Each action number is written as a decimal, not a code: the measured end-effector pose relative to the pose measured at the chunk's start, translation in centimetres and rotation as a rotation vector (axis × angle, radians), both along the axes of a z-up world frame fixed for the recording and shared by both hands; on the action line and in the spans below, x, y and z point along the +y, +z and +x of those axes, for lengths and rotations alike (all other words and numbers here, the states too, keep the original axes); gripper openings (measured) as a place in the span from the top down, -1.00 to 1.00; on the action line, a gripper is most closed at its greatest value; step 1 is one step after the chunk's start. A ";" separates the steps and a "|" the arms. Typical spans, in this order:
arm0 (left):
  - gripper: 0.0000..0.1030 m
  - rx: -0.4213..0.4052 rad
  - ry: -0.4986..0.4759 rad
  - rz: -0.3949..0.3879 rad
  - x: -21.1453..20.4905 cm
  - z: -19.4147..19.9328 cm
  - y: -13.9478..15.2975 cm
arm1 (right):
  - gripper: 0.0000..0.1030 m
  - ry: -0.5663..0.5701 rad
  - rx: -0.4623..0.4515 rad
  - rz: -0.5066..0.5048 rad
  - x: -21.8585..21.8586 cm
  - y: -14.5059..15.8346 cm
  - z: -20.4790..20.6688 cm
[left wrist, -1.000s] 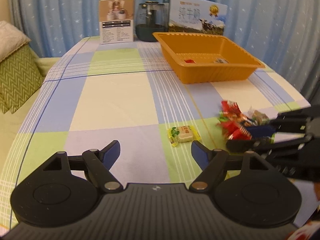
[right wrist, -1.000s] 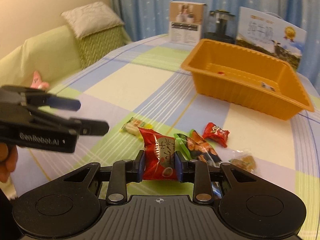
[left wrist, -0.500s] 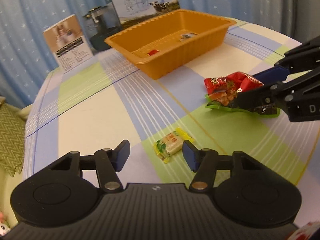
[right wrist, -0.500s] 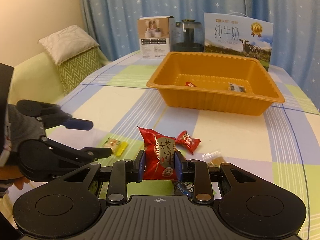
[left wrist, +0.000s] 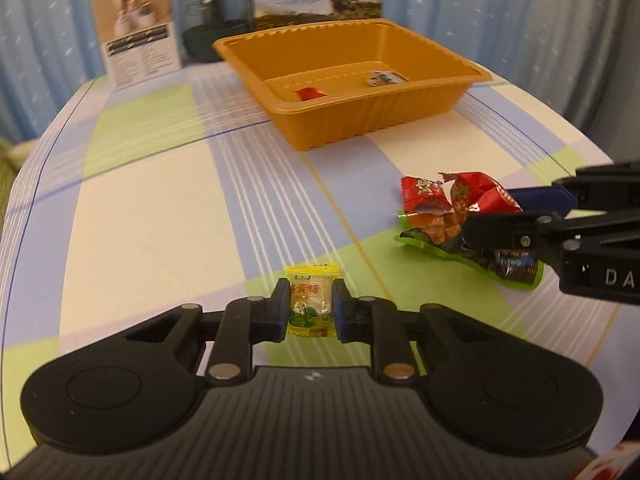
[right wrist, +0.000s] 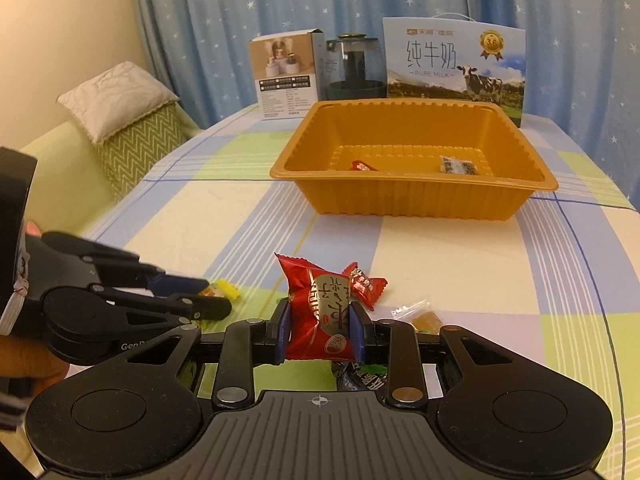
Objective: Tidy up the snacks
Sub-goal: 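Grasp the yellow-green candy with the left gripper while the right holds the red candy, then carry both candies over the orange tray and open both grippers inside, then move both grippers back to the remaining snack pile, then grasp the long printed snack stick with the left gripper while the right grasps the green-wrapped candy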
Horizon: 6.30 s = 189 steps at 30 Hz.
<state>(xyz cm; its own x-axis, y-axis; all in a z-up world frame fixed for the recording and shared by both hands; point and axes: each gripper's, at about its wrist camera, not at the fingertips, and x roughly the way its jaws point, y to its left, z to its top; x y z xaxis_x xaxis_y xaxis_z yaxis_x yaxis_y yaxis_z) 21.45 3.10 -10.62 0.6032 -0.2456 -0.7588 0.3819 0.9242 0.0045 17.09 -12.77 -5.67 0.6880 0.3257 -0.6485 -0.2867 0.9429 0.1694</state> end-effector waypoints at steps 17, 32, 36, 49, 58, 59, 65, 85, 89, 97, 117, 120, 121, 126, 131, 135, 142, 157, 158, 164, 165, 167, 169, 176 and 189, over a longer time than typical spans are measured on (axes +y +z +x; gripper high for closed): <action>0.63 -0.081 0.122 -0.147 -0.6 -1.1 5.1 | 0.40 -0.111 -0.025 0.034 -1.0 2.4 0.7; 0.63 -0.121 0.114 -0.202 -3.4 1.9 7.4 | 0.40 -0.224 -0.075 0.062 -3.6 5.2 3.1; 0.63 -0.126 0.107 -0.205 -3.9 2.9 7.5 | 0.40 -0.244 -0.087 0.063 -4.1 5.6 3.8; 0.63 -0.173 0.119 -0.247 -3.9 8.0 8.9 | 0.40 -0.288 -0.148 0.084 -5.2 6.9 8.7; 0.63 -0.176 0.135 -0.251 -3.7 12.2 8.3 | 0.40 -0.318 -0.148 0.107 -6.0 6.3 13.3; 0.63 -0.173 0.137 -0.250 -3.7 12.5 8.2 | 0.40 -0.326 -0.143 0.110 -6.2 6.1 13.8; 0.44 -0.170 0.142 -0.251 -3.5 14.0 7.2 | 0.40 -0.329 -0.112 0.124 -6.4 5.1 15.3; 0.43 -0.157 0.203 -0.262 -1.1 13.5 7.3 | 0.29 -0.264 -0.101 0.233 -5.9 4.4 16.5; 0.41 -0.149 0.213 -0.255 -0.6 13.4 7.0 | -0.32 -0.282 -0.105 0.236 -6.2 4.2 16.4; 0.39 -0.152 0.206 -0.249 -0.5 13.0 7.0 | -0.32 -0.346 -0.093 0.231 -7.8 3.9 15.7; 0.38 -0.131 0.167 -0.221 -2.3 5.2 6.2 | -0.32 -0.384 -0.074 0.237 -10.0 5.9 7.8; 0.38 -0.123 0.174 -0.231 -2.4 3.0 6.0 | -0.32 -0.370 -0.061 0.227 -10.2 6.1 6.0; 0.38 -0.120 0.177 -0.235 -2.4 2.3 6.0 | -0.32 -0.365 -0.054 0.226 -10.2 6.1 5.4; 0.35 -0.096 0.186 -0.241 -2.5 -0.9 5.3 | -0.32 -0.362 -0.027 0.220 -10.7 6.0 2.5; 0.33 -0.088 0.167 -0.207 -2.9 -3.4 4.4 | -0.32 -0.364 -0.019 0.225 -11.3 5.7 -0.2; 0.33 -0.079 0.168 -0.190 -2.5 -4.8 3.8 | -0.32 -0.319 -0.038 0.190 -10.9 5.3 -1.8; 0.32 -0.067 0.171 -0.171 -1.9 -6.0 2.4 | -0.31 -0.220 0.022 0.099 -8.5 3.2 -2.7; 0.20 -0.055 0.216 -0.217 -0.2 -5.0 2.0 | -0.21 -0.117 0.157 -0.116 -5.4 -1.4 -0.1; 0.19 -0.055 0.220 -0.220 -0.1 -4.9 2.0 | -0.21 -0.086 0.155 -0.110 -5.1 -1.4 -0.2; 0.17 -0.056 0.226 -0.223 -0.1 -4.8 2.1 | -0.21 -0.038 0.139 -0.045 -4.3 -1.2 -1.0; 0.17 -0.055 0.227 -0.225 -0.1 -4.8 2.1 | -0.21 -0.059 0.145 -0.012 -4.6 -1.1 -0.9; 0.16 -0.054 0.230 -0.227 -0.1 -4.7 2.0 | -0.20 -0.095 0.159 0.032 -5.1 -1.2 -0.7; 0.14 -0.052 0.230 -0.232 -0.1 -4.7 2.0 | 0.04 -0.119 0.163 0.063 -5.2 -1.1 -0.6; 0.14 -0.050 0.222 -0.238 -0.5 -4.5 1.9 | 0.41 -0.188 0.173 0.109 -4.8 -1.7 0.1; 0.13 -0.051 0.146 -0.241 -3.0 -3.7 1.8 | 0.59 -0.247 0.091 0.007 -5.8 -0.3 -0.7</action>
<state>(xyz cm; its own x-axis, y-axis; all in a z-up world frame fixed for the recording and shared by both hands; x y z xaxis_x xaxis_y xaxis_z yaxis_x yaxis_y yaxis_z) 17.78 0.15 -8.86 0.6811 -0.3227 -0.6573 0.2497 0.9462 -0.2059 16.43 -18.62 -5.96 0.6858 0.1599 -0.7100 -0.0314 0.9812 0.1906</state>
